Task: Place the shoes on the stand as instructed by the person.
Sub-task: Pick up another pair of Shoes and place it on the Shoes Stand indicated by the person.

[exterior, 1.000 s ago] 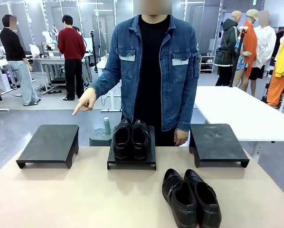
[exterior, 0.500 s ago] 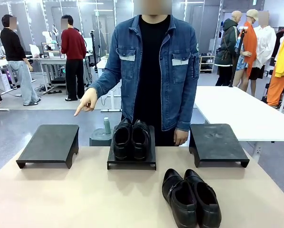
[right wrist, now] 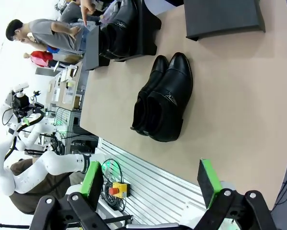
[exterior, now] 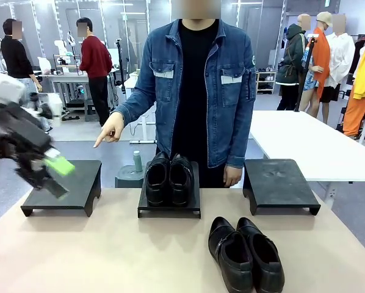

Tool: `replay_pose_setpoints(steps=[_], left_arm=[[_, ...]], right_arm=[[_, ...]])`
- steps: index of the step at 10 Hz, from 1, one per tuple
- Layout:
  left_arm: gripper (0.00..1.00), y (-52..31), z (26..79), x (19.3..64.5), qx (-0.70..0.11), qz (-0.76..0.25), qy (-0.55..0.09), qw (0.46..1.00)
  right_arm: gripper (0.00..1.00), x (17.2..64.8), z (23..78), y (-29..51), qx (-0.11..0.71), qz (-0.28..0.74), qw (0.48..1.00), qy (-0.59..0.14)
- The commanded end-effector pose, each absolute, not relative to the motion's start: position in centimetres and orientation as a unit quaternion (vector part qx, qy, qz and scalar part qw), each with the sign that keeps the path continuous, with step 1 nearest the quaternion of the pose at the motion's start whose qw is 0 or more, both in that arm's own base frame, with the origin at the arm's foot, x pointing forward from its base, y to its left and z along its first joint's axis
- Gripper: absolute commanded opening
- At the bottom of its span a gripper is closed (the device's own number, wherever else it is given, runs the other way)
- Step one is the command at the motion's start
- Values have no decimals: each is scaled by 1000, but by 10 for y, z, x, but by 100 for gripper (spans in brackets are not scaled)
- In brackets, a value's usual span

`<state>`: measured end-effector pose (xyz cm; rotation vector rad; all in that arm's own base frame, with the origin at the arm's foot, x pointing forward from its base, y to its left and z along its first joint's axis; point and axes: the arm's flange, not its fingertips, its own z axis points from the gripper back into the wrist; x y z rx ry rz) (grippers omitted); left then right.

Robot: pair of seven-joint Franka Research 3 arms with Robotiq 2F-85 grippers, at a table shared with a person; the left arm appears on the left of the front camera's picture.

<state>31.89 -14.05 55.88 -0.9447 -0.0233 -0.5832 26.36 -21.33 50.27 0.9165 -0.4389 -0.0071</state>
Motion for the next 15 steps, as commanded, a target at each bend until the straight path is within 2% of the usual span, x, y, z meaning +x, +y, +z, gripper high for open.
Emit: replay_pose_setpoints(steps=[1, 3, 4, 9, 13, 15], left_arm=[[100, -179, 544, 322, -380, -263, -49, 885], [100, -183, 541, 321, -401, -267, -72, 874], [100, -184, 547, 321, -398, -281, -50, 872], [100, -182, 545, 321, -402, -286, -60, 868], [100, -333, 598, 366, -284, -244, -7, 927], [100, -425, 584, 386, -234, -203, 52, 950]], right_arm=[[100, 263, 506, -213, 442, -6, 872, -209], [100, 263, 506, -213, 442, -6, 872, -209], [100, 263, 506, -213, 442, -6, 872, -209], [100, 263, 506, -213, 442, -6, 872, -209], [100, 263, 506, -213, 442, -6, 872, -209], [100, 263, 506, -213, 442, -6, 872, -209]])
